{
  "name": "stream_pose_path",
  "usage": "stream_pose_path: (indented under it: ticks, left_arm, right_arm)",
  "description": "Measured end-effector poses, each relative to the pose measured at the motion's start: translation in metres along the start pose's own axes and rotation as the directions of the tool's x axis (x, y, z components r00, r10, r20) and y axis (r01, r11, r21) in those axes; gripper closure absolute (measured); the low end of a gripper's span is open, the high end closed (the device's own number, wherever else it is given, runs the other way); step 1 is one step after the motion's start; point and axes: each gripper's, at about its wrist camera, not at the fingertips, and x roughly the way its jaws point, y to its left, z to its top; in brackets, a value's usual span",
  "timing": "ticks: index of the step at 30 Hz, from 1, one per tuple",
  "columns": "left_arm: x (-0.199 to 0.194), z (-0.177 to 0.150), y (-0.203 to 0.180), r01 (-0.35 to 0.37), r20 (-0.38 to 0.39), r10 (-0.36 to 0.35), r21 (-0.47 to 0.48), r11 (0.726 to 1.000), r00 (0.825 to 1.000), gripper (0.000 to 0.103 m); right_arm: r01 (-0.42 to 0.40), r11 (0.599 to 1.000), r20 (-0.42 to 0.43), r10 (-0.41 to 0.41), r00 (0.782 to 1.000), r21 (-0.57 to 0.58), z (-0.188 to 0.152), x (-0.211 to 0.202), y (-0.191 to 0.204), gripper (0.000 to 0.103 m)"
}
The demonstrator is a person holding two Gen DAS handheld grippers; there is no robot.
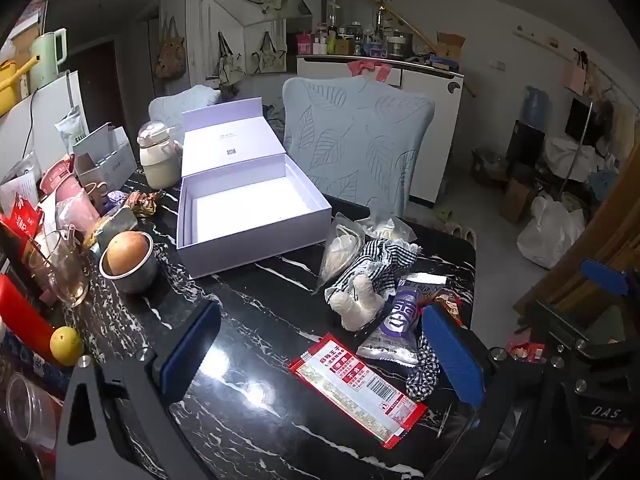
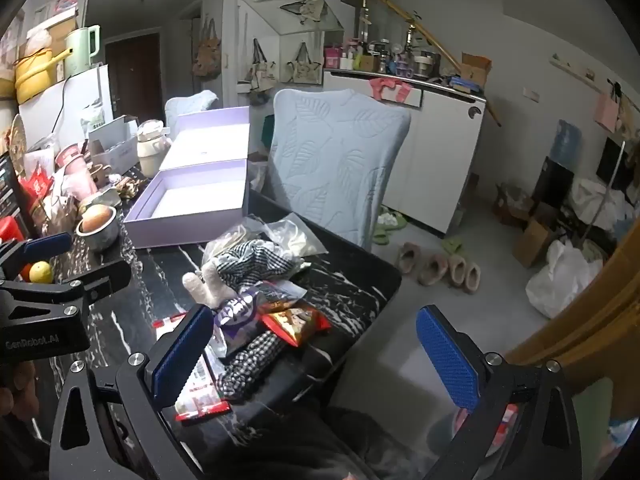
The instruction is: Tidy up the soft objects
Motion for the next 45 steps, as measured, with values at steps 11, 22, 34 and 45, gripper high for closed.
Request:
stream_pose_path:
  ticks: [11, 22, 34, 45]
  left_arm:
    - [-0.003, -0.001, -0.008, 0.016, 0.008, -0.016, 0.014, 1.000, 1.000, 0.000]
    - [-0.004, -0.002, -0.008, 0.025, 0.004, -0.025, 0.018, 1.000, 1.000, 0.000]
    - [-0.004, -0.002, -0.008, 0.025, 0.002, -0.025, 0.020, 0.999, 1.000, 0.000]
    - [-0.004, -0.005, -0.012, 0.022, -0.006, -0.022, 0.024, 0.999, 1.000, 0.000]
  right_arm:
    - [0.005, 1.000, -0.004, -0.005, 1.000, 0.003, -0.004, 0.004, 0.001, 0.000]
    - [0.000, 1.000, -0.001, 0.000, 1.000, -0.002, -0.004, 0.000, -0.005, 0.000]
    - [-0.001, 1.000, -0.001, 0.001, 1.000, -0.002, -0.004, -0.002, -0.004, 0.000]
    - [-0.002, 1.000, -0.003, 0.002, 1.000, -0.001, -0.006, -0.002, -0.006, 0.000]
